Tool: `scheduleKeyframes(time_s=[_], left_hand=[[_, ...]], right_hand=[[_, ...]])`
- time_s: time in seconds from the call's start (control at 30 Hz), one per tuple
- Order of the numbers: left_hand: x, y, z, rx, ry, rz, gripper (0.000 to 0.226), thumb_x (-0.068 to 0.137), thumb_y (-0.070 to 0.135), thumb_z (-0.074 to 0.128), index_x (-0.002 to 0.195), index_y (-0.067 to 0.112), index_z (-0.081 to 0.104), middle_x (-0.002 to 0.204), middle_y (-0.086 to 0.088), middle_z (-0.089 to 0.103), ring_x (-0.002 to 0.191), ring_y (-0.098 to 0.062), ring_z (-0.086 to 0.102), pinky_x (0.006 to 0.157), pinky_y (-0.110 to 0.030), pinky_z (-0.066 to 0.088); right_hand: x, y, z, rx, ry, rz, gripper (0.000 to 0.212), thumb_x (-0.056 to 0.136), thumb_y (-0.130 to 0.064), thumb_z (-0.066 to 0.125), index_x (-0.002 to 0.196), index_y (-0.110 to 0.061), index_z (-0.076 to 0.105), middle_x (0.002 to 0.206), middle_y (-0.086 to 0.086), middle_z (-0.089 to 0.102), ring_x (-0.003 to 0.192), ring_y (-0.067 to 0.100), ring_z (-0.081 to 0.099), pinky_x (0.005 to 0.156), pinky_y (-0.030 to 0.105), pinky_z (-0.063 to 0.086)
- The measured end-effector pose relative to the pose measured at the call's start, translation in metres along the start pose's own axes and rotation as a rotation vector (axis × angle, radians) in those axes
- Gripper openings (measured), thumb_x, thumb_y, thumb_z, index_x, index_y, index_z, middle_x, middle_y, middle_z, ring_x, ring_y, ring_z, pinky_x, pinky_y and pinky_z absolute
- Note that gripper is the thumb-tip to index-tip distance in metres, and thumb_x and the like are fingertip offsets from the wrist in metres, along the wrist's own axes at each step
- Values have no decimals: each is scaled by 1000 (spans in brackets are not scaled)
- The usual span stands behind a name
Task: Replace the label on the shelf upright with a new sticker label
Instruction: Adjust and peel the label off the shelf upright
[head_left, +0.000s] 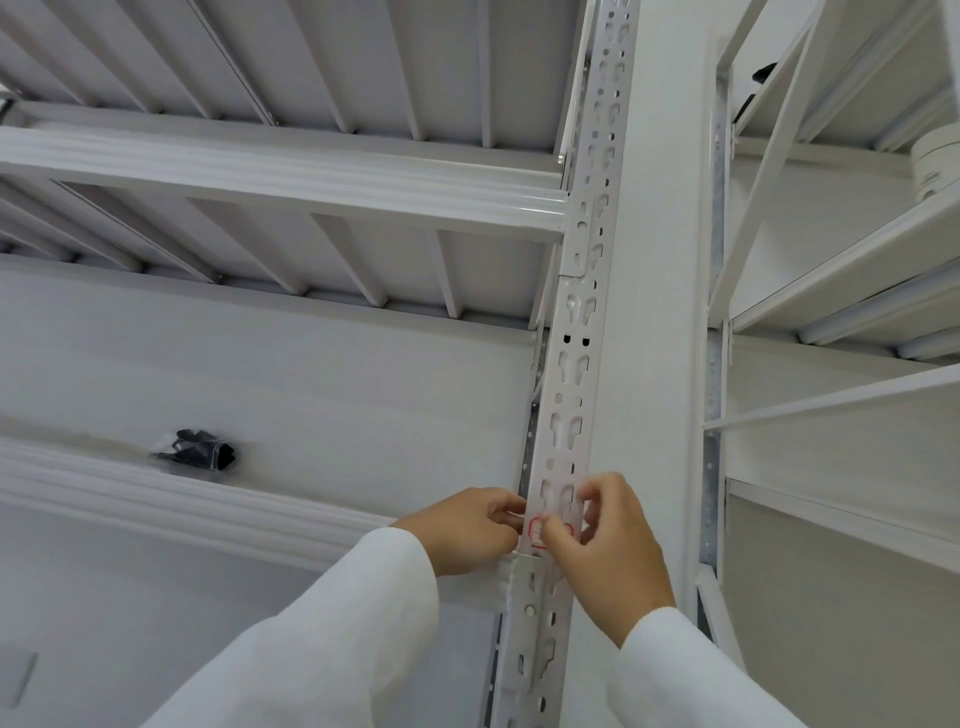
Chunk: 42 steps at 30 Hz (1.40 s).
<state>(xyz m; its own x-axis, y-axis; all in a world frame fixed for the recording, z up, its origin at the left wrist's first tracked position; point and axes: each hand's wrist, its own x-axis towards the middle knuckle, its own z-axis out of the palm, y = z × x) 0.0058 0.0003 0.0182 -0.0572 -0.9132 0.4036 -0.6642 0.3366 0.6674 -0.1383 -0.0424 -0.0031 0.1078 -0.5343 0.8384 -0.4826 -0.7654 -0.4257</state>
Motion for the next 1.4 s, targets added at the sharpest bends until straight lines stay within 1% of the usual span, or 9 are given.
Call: scheduleKeyframes(time_s=[0.1, 0.17, 0.33, 0.63, 0.77, 1.0, 1.1, 1.27, 1.4], left_hand=[[2, -3, 0, -33, -18, -7, 50, 82, -1, 38, 128, 14, 53, 125, -2, 64, 117, -13, 58, 101, -21, 39], [2, -3, -1, -11, -13, -9, 49, 83, 1, 38, 127, 17, 53, 126, 0, 64, 117, -12, 57, 101, -20, 37], [2, -5, -1, 19, -4, -23, 51, 81, 5, 40, 129, 21, 52, 130, 2, 61, 121, -13, 54, 110, -29, 36], [2, -4, -1, -15, -14, -19, 53, 82, 1, 38, 130, 19, 52, 129, 1, 63, 121, -13, 56, 110, -28, 36], [1, -2, 0, -18, -5, -15, 52, 83, 1, 37, 130, 18, 52, 128, 1, 63, 120, -12, 56, 104, -22, 37], [0, -2, 1, -15, 11, -17, 48, 85, 3, 39, 130, 17, 51, 129, 0, 61, 119, -13, 55, 102, -21, 36], [0, -1, 1, -17, 13, -17, 48, 86, 2, 39, 130, 17, 50, 129, 0, 61, 116, -12, 55, 100, -20, 36], [2, -4, 1, -1, 15, -28, 48, 84, 4, 39, 129, 18, 51, 128, 0, 62, 120, -14, 55, 106, -25, 38], [4, -7, 0, 9, 19, -37, 48, 82, 5, 40, 126, 20, 54, 127, 1, 63, 120, -14, 56, 109, -31, 38]], right_hand=[[4, 5, 6, 242, -86, 286, 56, 77, -41, 66, 121, -23, 35, 112, -2, 47, 96, 18, 55, 85, 36, 47], [7, 3, 9, 295, -192, 342, 52, 76, -41, 67, 119, -20, 44, 105, -4, 58, 95, 16, 58, 83, 33, 48], [12, 0, 12, 198, -206, 344, 34, 75, -35, 65, 104, -20, 54, 93, -6, 63, 89, 17, 59, 76, 31, 48], [14, 1, 9, 162, -254, 306, 29, 78, -32, 60, 105, -22, 56, 95, -5, 64, 89, 17, 60, 82, 40, 53], [15, -1, 13, 174, -210, 355, 30, 75, -31, 60, 102, -19, 56, 93, -4, 64, 89, 20, 60, 81, 37, 51], [14, -7, 21, 224, -180, 401, 31, 79, -28, 56, 105, -16, 46, 88, -4, 55, 92, 24, 56, 80, 33, 47], [13, -10, 22, 219, -171, 394, 34, 80, -29, 56, 108, -15, 43, 96, 1, 56, 93, 26, 55, 79, 33, 46], [12, -14, 25, 233, -159, 412, 31, 83, -28, 54, 102, -13, 35, 81, -6, 47, 87, 26, 51, 72, 31, 41], [12, -18, 27, 220, -157, 433, 32, 83, -28, 54, 100, -11, 32, 90, 3, 51, 87, 27, 51, 70, 31, 39]])
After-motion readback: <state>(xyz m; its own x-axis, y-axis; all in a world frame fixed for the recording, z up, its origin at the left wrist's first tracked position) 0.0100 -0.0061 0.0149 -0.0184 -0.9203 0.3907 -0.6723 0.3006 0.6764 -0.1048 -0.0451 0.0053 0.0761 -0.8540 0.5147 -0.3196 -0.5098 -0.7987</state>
